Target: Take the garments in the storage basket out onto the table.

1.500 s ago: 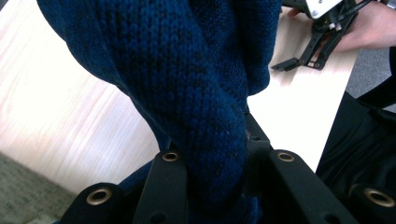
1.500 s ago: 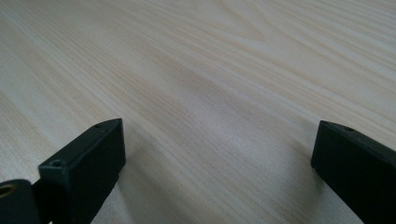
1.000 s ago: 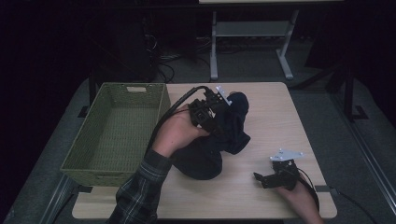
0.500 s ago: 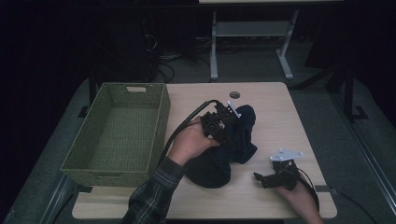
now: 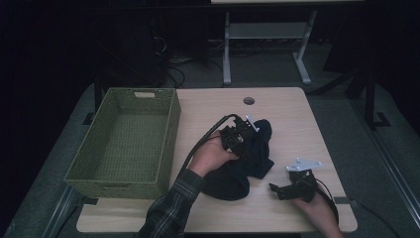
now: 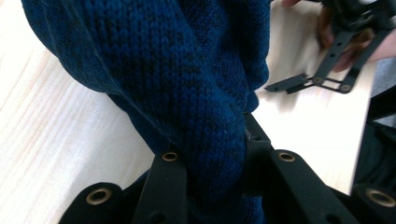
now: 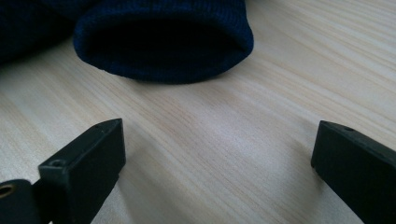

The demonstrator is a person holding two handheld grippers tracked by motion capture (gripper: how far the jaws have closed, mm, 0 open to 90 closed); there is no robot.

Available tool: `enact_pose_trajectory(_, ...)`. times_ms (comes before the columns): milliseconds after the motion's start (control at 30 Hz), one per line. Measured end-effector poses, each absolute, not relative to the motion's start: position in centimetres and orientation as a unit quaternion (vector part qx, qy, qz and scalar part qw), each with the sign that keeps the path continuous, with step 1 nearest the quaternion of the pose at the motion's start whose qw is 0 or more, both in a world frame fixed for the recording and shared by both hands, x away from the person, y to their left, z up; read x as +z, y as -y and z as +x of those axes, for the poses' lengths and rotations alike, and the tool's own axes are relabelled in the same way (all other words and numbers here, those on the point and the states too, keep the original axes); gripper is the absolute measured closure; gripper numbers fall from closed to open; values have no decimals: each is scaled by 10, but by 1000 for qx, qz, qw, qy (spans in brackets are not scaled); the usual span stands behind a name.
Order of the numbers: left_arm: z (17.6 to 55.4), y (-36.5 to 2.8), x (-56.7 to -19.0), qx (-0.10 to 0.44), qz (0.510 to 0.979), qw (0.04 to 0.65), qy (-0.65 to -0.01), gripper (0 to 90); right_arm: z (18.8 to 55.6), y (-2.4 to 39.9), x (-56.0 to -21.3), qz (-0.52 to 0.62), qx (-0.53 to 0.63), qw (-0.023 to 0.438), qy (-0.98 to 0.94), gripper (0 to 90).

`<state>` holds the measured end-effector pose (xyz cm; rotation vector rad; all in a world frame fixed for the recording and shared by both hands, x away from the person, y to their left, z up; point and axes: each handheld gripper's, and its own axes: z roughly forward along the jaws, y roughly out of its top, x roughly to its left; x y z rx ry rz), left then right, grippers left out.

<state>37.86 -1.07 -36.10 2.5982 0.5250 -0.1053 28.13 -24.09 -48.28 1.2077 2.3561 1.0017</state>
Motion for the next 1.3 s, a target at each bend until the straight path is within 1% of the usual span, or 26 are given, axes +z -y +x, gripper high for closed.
enact_pose_trajectory(167, 383, 10, -371, -32, 949, 245, -195, 733, 281, 241, -483, 422, 349, 154, -822, 26)
enact_pose_trajectory(367, 390, 8, -383, -6, 952, 235, -197, 690, 281, 241, -483, 423, 349, 153, -822, 26)
enact_pose_trajectory(667, 400, 2, -402, -1, 949, 232, -215, 662, 281, 241, -483, 424, 349, 153, -822, 26)
enact_pose_trajectory(933, 406, -1, -417, 8, 947, 225, -229, 603, 281, 241, -483, 423, 349, 153, -822, 26)
enact_pose_trajectory(1100, 408, -3, -424, 9, 945, 226, -237, 535, 281, 241, -483, 423, 349, 153, -822, 26)
enact_pose_trajectory(1167, 408, -3, -424, 17, 945, 225, -235, 492, 281, 241, -483, 423, 349, 153, -822, 26)
enact_pose_trajectory(1200, 408, -4, -423, 22, 945, 224, -236, 449, 281, 241, -483, 423, 349, 153, -822, 26)
enact_pose_trajectory(1300, 408, -7, -419, 32, 942, 232, -240, 372, 281, 241, -483, 424, 349, 153, -822, 26)
